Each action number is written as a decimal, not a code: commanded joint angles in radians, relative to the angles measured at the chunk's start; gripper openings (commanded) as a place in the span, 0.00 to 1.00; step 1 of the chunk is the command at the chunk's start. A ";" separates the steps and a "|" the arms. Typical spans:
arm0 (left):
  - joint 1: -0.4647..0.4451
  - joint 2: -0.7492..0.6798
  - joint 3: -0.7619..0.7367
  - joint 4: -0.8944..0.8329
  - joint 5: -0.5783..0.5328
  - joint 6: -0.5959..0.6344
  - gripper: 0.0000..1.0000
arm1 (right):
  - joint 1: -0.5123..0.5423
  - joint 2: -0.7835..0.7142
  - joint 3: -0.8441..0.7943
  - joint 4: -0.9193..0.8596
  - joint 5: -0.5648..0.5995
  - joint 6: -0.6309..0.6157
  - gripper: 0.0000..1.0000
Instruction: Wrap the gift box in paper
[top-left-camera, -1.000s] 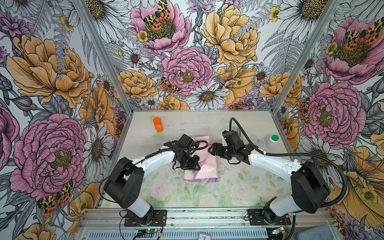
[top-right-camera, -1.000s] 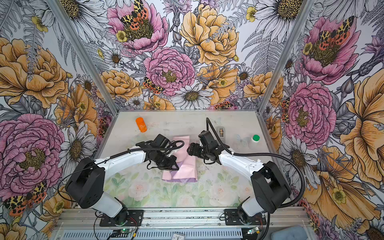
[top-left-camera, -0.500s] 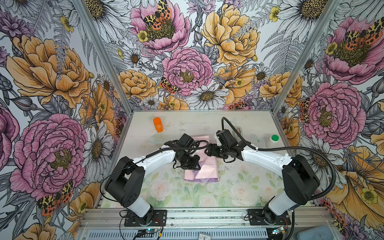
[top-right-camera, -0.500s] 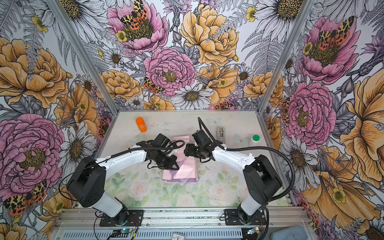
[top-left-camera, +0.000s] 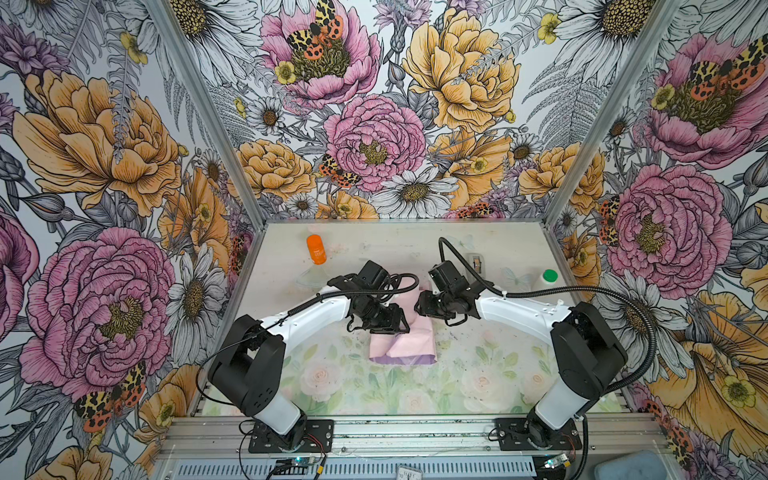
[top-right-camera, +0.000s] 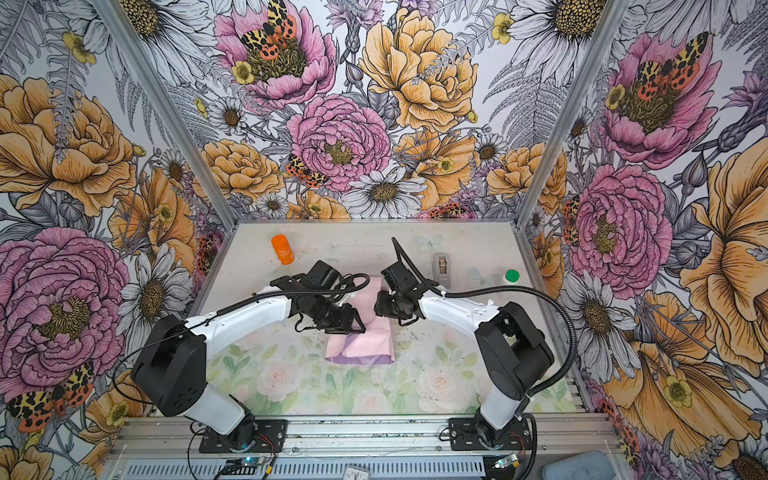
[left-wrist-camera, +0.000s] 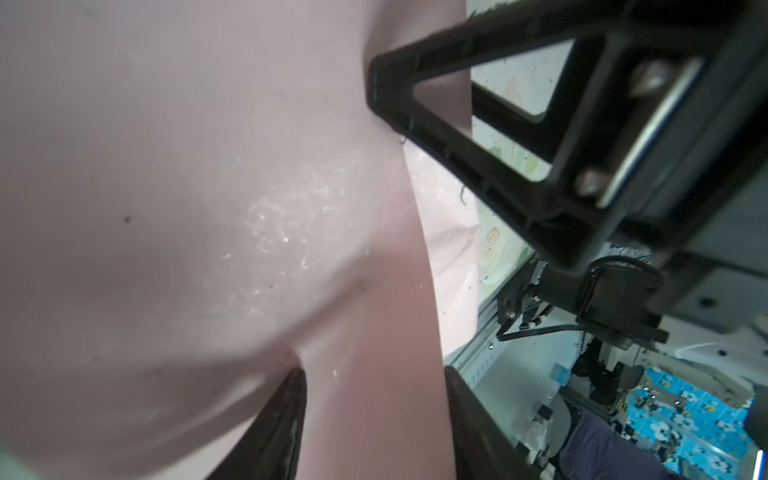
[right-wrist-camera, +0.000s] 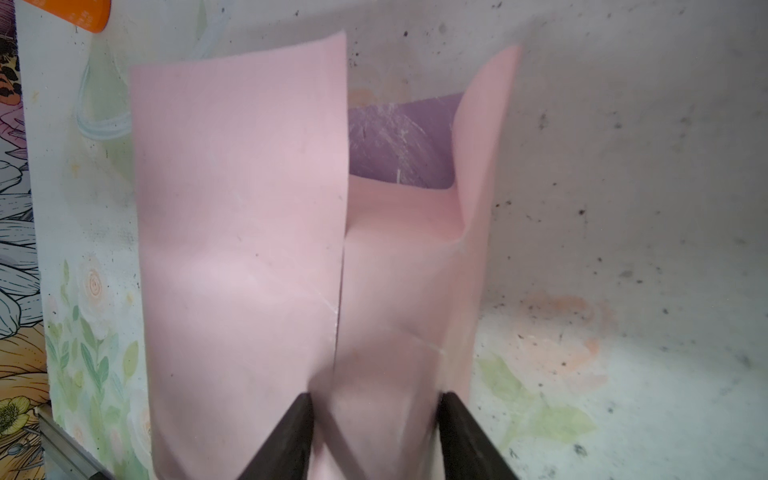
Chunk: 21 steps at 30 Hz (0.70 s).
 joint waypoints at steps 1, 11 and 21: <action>0.043 -0.095 0.026 -0.006 -0.030 -0.053 0.65 | 0.004 0.004 -0.003 -0.024 0.027 -0.001 0.50; 0.249 -0.182 -0.146 0.104 -0.149 -0.237 0.75 | 0.004 -0.009 0.000 -0.021 0.007 0.006 0.50; 0.207 -0.089 -0.197 0.301 -0.114 -0.317 0.77 | 0.001 -0.020 -0.005 -0.018 -0.008 0.057 0.50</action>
